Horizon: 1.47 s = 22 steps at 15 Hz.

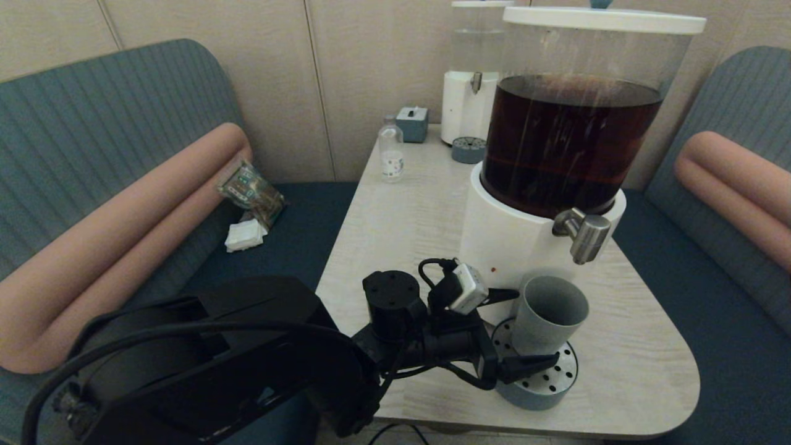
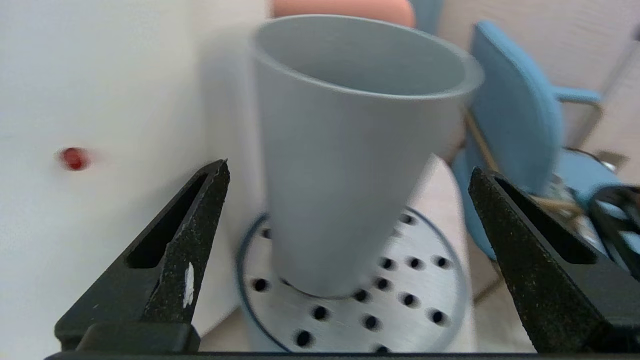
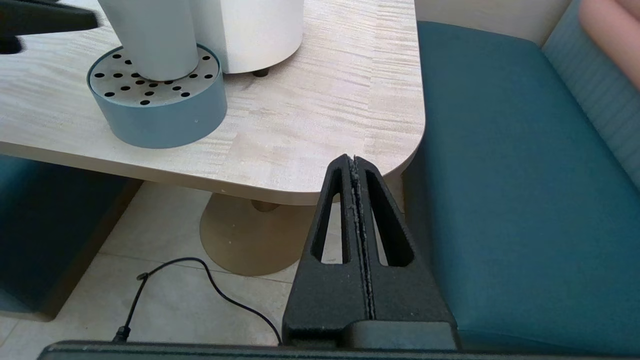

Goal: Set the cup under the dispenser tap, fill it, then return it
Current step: Place the cup next to the water dispenser

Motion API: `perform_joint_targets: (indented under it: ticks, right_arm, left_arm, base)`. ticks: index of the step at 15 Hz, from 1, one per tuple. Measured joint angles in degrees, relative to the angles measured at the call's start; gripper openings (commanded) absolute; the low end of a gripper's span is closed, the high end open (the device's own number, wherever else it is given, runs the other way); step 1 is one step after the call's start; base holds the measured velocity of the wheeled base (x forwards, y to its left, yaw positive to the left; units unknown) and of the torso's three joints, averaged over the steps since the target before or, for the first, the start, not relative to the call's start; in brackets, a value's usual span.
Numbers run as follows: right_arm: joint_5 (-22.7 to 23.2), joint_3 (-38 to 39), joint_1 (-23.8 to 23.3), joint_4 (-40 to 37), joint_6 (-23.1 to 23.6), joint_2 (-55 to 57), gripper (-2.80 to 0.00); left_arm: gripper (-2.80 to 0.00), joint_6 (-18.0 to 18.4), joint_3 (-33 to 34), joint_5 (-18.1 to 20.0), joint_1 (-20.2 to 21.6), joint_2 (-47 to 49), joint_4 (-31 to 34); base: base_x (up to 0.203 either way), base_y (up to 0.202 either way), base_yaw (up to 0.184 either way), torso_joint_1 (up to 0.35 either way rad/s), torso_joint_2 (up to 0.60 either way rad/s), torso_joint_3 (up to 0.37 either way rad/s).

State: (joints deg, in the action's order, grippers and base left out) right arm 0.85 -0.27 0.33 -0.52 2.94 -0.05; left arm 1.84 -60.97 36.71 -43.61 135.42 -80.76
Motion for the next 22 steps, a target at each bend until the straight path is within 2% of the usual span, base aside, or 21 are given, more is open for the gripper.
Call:
perform_joint_targets:
  ticks: [22]
  right_arm:
    - [0.0, 0.0, 0.0, 0.0, 0.0, 0.0, -2.80]
  left_arm:
    - [0.00, -0.2, -9.9, -1.2, -0.9, 6.6, 0.4]
  base:
    - [0.000, 0.000, 0.000, 0.000, 0.00, 0.000]
